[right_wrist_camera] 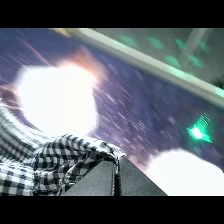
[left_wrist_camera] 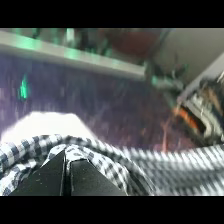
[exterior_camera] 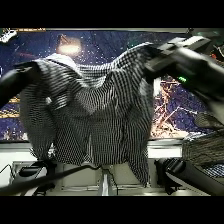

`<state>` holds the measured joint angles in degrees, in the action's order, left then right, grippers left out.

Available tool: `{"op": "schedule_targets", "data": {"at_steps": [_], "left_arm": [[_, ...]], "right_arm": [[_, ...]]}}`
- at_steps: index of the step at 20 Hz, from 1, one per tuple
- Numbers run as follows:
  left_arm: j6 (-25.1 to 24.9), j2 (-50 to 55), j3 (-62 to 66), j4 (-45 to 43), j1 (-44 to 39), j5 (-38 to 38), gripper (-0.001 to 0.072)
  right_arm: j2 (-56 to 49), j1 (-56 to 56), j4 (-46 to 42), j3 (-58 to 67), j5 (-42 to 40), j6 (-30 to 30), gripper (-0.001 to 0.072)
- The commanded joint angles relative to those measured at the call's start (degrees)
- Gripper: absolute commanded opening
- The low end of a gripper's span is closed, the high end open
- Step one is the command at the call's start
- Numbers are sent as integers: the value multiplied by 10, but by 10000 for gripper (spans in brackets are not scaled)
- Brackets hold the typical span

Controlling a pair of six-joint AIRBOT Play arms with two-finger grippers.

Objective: Fold the clothes and pants, and hang the long-sleeved shirts on hangers.

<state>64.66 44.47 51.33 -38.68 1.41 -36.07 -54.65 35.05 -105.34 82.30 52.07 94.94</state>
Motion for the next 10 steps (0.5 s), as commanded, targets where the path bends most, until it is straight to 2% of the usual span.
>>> {"op": "schedule_targets", "data": {"at_steps": [1,4,6,7,8,10], "left_arm": [[-52,136,0,43,1,0,11],[-57,200,0,45,0,-2,9],[-59,212,0,47,0,-2,9],[-69,212,1,47,0,-2,9],[-73,212,1,47,0,-2,9],[-73,212,1,47,1,-2,9]], "right_arm": [[-157,-131,95,-5,-88,0,20],[-270,-202,264,-5,-150,0,32],[-313,-221,342,-5,-152,0,475],[-321,-223,355,-5,-143,0,502],[-321,-223,355,-5,-128,0,496],[-309,-214,352,-5,-64,-8,447]]}}
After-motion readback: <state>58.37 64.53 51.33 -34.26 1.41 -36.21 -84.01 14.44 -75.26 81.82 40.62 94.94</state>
